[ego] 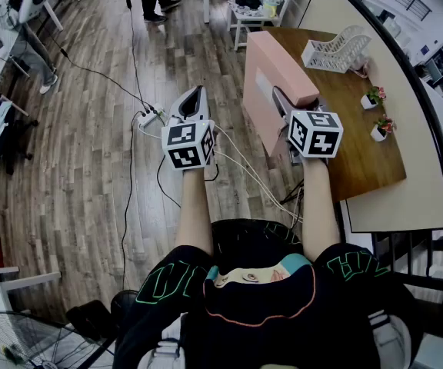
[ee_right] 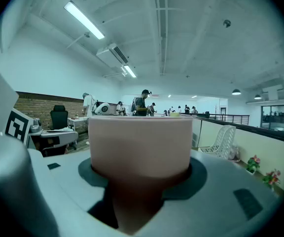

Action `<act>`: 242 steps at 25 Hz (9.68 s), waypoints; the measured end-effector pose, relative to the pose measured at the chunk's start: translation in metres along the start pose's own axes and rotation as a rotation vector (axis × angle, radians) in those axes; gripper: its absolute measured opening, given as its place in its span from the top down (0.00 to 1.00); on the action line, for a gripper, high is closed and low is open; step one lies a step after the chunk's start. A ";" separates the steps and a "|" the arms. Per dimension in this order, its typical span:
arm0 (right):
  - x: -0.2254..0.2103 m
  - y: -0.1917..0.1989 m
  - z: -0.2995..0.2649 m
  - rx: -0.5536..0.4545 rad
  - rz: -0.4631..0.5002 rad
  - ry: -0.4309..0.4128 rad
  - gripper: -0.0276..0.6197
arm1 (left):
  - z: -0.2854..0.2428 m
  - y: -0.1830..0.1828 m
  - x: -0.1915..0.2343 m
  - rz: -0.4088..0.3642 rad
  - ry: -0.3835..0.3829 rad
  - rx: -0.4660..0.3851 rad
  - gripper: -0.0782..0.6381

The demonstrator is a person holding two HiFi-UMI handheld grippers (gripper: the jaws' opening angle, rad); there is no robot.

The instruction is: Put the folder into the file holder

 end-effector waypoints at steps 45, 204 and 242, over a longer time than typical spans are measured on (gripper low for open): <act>-0.001 0.027 -0.237 0.146 -0.210 -0.222 0.53 | -0.136 0.050 0.122 0.087 -0.173 0.182 0.90; -0.229 -0.151 -0.315 -0.244 -0.408 1.595 0.53 | -0.715 -0.022 -0.065 0.036 1.598 0.260 0.90; -0.441 -0.109 -0.304 -0.091 -0.394 1.698 0.53 | -0.795 0.033 -0.215 -0.132 1.542 0.349 0.90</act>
Point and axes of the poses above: the fingertips, and each gripper's own axes: z backward along the fingers, x to its left, y out of its underside, the point moved 4 cm from there along z, backward along the fingers, and after that the axes turned 2 degrees about y, right-handed, at the moved point
